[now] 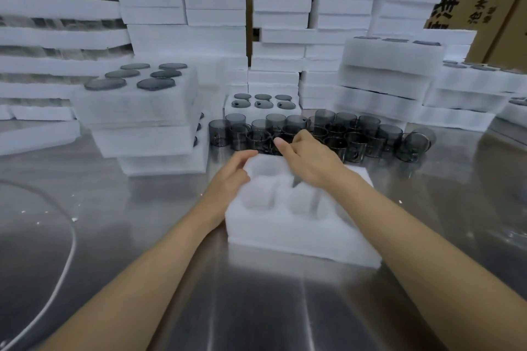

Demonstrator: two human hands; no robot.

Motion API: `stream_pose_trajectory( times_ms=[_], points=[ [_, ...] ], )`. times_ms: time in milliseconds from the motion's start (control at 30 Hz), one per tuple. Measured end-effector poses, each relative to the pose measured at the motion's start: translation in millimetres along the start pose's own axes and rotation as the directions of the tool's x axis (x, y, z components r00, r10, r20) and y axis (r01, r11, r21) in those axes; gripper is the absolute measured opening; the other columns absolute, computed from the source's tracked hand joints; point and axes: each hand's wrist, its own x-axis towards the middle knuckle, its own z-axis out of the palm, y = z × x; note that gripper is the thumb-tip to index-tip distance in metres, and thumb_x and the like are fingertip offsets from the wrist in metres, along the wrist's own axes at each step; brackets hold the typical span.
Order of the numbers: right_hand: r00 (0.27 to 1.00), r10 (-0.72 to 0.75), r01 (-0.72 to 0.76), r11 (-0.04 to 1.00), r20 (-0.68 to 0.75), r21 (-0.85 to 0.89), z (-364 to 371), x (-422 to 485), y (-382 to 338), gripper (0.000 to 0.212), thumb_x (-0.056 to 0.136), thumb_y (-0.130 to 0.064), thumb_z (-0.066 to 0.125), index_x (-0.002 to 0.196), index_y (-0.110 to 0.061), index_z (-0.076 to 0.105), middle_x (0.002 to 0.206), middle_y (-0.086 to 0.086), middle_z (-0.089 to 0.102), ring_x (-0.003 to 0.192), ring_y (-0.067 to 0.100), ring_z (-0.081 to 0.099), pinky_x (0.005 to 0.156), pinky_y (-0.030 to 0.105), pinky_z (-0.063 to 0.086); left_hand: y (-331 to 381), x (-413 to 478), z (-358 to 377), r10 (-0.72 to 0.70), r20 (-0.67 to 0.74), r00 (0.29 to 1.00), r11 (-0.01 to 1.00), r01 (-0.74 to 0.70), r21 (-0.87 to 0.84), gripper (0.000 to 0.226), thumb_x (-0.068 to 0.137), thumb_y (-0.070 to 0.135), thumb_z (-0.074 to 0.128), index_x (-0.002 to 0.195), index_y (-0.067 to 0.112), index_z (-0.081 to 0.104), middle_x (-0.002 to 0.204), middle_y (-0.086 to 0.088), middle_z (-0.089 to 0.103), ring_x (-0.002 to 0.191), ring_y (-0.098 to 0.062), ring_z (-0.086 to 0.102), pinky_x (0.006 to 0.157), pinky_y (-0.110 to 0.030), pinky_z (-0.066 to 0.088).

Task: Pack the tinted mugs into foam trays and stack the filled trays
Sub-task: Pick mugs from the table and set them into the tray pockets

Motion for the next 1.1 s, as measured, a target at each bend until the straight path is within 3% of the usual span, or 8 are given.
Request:
stream_pose_trajectory(
  times_ms=[233, 433, 533, 633, 800, 933, 1033, 1100],
  points=[
    [0.995, 0.053, -0.043, 0.993, -0.089, 0.111, 0.9, 3.0, 1.9, 0.065, 0.100, -0.054, 0.028, 0.052, -0.010, 0.038, 0.075, 0.004, 0.037, 0.063, 0.025, 0.047, 0.066, 0.032, 0.034, -0.8, 0.0, 1.4, 0.013, 0.008, 1.000, 0.999, -0.013, -0.048, 0.045, 0.071, 0.025, 0.047, 0.112, 0.038, 0.055, 0.107, 0.021, 0.062, 0.098, 0.003, 0.060, 0.085, -0.026, 0.046],
    [0.950, -0.009, 0.096, 0.960, -0.313, 0.265, -5.8, -3.5, 6.2, 0.043, 0.102, -0.025, 0.041, 0.084, 0.006, 0.064, 0.116, 0.006, 0.048, 0.095, 0.023, 0.053, 0.077, 0.022, 0.032, 0.5, -0.3, 4.3, 0.004, -0.026, 1.000, 0.996, -0.007, -0.093, 0.063, 0.073, 0.024, 0.047, 0.134, 0.033, 0.036, 0.123, 0.012, 0.056, 0.099, 0.005, 0.059, 0.077, -0.015, 0.044],
    [0.843, -0.055, 0.270, 0.904, -0.535, 0.331, -24.2, -17.6, 4.8, 0.027, 0.096, -0.003, 0.046, 0.112, 0.004, 0.066, 0.121, 0.005, 0.045, 0.075, 0.014, 0.052, 0.074, 0.016, 0.036, 2.2, 1.4, 4.5, -0.020, -0.041, 0.999, 0.996, 0.017, -0.084, 0.061, 0.071, 0.033, 0.051, 0.131, 0.039, 0.037, 0.122, 0.014, 0.055, 0.095, 0.009, 0.060, 0.076, -0.016, 0.045],
    [0.799, -0.038, 0.355, 0.836, -0.601, 0.419, -42.4, -31.5, 2.0, 0.032, 0.084, 0.009, 0.048, 0.110, 0.001, 0.065, 0.116, 0.000, 0.040, 0.065, 0.020, 0.056, 0.066, 0.025, 0.047, 1.1, 4.2, 6.8, -0.037, -0.073, 0.997, 0.997, 0.031, -0.075, 0.068, 0.064, 0.040, 0.051, 0.130, 0.040, 0.038, 0.127, 0.008, 0.053, 0.106, -0.003, 0.057, 0.088, -0.028, 0.045],
    [0.785, -0.049, 0.454, 0.723, -0.617, 0.521, -49.0, -46.6, -15.0, 0.047, 0.075, -0.025, 0.080, 0.119, -0.016, 0.064, 0.114, -0.017, 0.040, 0.077, 0.002, 0.057, 0.079, 0.012, 0.049, 1.5, 0.4, 17.6, 0.002, -0.162, 0.987, 0.999, 0.005, 0.045, 0.068, 0.078, 0.029, 0.037, 0.144, 0.039, 0.028, 0.145, 0.002, 0.041, 0.132, -0.014, 0.042, 0.111, -0.044, 0.036],
    [0.708, -0.041, 0.376, 0.867, -0.705, 0.327, -34.5, -46.2, -18.9, 0.049, 0.075, -0.033, 0.080, 0.116, -0.011, 0.068, 0.115, -0.012, 0.047, 0.078, 0.011, 0.059, 0.077, 0.037, 0.056, 2.9, -2.1, 22.2, 0.024, -0.120, 0.992, 0.995, -0.013, 0.095, 0.061, 0.086, 0.029, 0.038, 0.146, 0.032, 0.028, 0.147, 0.006, 0.040, 0.133, -0.010, 0.040, 0.112, -0.040, 0.034],
    [0.771, -0.124, 0.321, 0.923, -0.624, 0.214, -18.7, -42.3, -7.7, 0.029, 0.082, -0.026, 0.075, 0.107, -0.011, 0.072, 0.128, -0.003, 0.048, 0.083, 0.013, 0.061, 0.080, 0.038, 0.055, 2.5, -0.4, 20.8, 0.031, -0.124, 0.992, 0.998, -0.025, 0.049, 0.048, 0.098, 0.018, 0.045, 0.143, 0.029, 0.033, 0.131, 0.014, 0.050, 0.114, 0.007, 0.049, 0.099, -0.027, 0.041],
    [0.837, -0.125, 0.324, 0.898, -0.532, 0.299, -13.4, -37.8, -1.4, 0.014, 0.086, -0.017, 0.071, 0.097, -0.008, 0.073, 0.134, 0.003, 0.043, 0.085, 0.007, 0.060, 0.086, 0.020, 0.050, 3.4, -0.7, 20.6, 0.027, -0.133, 0.991, 0.999, -0.023, 0.034, 0.047, 0.099, 0.013, 0.046, 0.143, 0.026, 0.035, 0.122, 0.023, 0.050, 0.115, 0.003, 0.051, 0.099, -0.025, 0.041]
  ],
)
